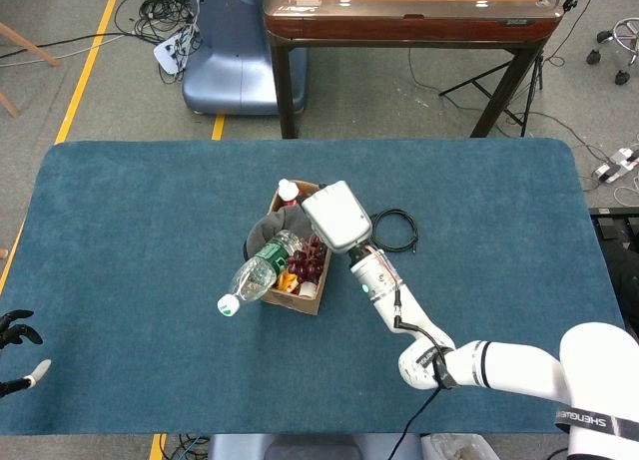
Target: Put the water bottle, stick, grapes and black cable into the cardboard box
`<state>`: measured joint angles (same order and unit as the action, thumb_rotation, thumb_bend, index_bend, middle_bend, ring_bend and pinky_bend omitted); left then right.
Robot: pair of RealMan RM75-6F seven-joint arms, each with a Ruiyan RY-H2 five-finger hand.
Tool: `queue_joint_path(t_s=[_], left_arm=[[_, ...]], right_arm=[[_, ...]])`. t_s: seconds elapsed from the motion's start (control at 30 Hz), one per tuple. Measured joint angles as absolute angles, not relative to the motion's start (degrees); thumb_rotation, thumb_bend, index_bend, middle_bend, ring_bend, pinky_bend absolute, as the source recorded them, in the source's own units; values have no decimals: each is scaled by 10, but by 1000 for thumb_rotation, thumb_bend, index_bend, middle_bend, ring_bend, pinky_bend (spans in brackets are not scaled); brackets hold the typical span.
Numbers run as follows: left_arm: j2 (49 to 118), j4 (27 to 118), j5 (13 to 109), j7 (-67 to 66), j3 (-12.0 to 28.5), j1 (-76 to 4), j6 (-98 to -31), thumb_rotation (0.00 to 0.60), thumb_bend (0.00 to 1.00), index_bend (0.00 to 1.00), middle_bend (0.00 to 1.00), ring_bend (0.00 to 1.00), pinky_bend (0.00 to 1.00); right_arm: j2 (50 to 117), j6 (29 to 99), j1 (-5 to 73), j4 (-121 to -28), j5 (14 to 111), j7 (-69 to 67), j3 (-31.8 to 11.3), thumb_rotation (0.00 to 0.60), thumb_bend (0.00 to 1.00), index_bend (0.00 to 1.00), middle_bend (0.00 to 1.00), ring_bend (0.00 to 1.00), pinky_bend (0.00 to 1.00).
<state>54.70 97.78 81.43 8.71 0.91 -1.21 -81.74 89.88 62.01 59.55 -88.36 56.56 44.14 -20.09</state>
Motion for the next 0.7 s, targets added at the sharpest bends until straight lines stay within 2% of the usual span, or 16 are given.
queue_joint_path(t_s=[0.1,0.23,0.53,0.67,0.7], left_arm=[[546,978,814,88,9,-12,-818,600,194,501,233,401,666],[546,978,815,89,9,-12,-817,600,194,501,233,401,666],[549,977,812,80,9,-13,-815,600,194,502,233,401,666],[550,977,811,78,9,-14,-815,600,193,501,233,400,666],[551,977,811,78,10,-14,-815,600,194,501,233,400,666]], right_arm=[[894,606,601,-887,512,467,-201,600,0,0,127,143,397],[880,603,603,-893,477,490,-197,600,0,0,43,86,348],[804,631,562,-944,521,452,-171,600,0,0,48,76,334],[764,647,532,-968,557,429,-150,600,0,7,124,78,334],[757,652,525,-971,567,423,-145,600,0,40,167,97,337]])
